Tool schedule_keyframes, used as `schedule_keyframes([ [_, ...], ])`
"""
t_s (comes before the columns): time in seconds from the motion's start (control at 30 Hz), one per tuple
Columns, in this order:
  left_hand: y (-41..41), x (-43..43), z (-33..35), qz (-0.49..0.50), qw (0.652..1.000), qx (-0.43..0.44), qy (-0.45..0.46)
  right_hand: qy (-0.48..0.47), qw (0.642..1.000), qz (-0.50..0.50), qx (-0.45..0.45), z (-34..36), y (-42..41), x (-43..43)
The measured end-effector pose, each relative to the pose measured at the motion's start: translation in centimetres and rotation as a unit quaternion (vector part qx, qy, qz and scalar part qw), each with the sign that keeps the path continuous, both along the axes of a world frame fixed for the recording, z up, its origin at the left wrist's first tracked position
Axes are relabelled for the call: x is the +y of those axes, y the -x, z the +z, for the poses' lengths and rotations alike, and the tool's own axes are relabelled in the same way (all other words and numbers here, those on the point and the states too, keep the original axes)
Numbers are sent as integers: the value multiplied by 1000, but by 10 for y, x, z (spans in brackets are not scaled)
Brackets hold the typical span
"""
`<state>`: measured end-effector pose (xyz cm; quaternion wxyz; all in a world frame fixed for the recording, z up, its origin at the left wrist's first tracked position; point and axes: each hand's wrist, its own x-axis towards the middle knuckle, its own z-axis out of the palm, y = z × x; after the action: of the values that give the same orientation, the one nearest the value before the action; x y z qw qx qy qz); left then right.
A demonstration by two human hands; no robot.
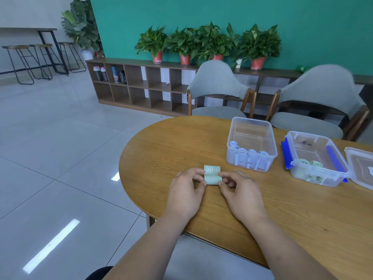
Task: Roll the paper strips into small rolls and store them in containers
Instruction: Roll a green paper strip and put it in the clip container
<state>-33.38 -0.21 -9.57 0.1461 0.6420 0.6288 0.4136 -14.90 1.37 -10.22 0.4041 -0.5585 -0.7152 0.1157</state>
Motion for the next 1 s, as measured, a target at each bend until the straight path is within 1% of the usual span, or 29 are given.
schedule_keyframes([
  [0.17,0,-1,0,-4,1000,-1,-1,3,1000,3,20,0,1,0],
  [0.33,-1,0,-2,-5,1000,19,-11,-1,1000,-3,7,-1,3,0],
  [0.7,0,0,0,-2,1000,13,0,6,1000,4,16,1,2,0],
  [1.0,0,0,-1,-8,1000,10,-6,10,1000,4,0,0,2,0],
])
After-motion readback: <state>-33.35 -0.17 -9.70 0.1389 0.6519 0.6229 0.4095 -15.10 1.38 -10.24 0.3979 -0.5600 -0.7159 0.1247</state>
